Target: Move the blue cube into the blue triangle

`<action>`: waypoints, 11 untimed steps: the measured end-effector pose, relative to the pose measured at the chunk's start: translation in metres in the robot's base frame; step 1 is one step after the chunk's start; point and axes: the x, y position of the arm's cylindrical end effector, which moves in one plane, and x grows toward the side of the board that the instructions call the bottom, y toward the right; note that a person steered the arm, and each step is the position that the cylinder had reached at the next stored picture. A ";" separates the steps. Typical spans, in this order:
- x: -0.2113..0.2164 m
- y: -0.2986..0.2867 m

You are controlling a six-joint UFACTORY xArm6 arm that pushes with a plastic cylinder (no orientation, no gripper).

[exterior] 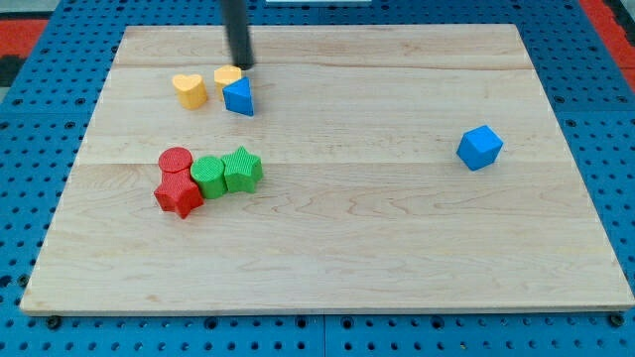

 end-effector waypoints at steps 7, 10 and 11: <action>0.143 0.165; 0.173 0.116; 0.120 0.055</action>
